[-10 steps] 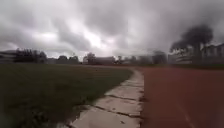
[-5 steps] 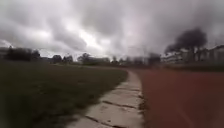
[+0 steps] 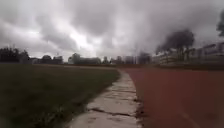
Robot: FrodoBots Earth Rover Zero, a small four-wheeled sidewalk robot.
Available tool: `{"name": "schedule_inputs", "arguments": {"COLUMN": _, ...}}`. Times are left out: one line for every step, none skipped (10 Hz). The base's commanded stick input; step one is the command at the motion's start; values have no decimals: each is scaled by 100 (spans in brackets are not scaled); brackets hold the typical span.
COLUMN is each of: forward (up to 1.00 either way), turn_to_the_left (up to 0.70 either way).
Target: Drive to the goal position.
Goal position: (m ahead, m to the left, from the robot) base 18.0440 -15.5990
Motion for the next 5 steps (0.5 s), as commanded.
{"name": "schedule_inputs", "arguments": {"forward": 70, "turn_to_the_left": -35}}
{"name": "schedule_inputs", "arguments": {"forward": 70, "turn_to_the_left": -35}}
{"name": "schedule_inputs", "arguments": {"forward": 70, "turn_to_the_left": -35}}
{"name": "schedule_inputs", "arguments": {"forward": 70, "turn_to_the_left": -35}}
{"name": "schedule_inputs", "arguments": {"forward": 70, "turn_to_the_left": -35}}
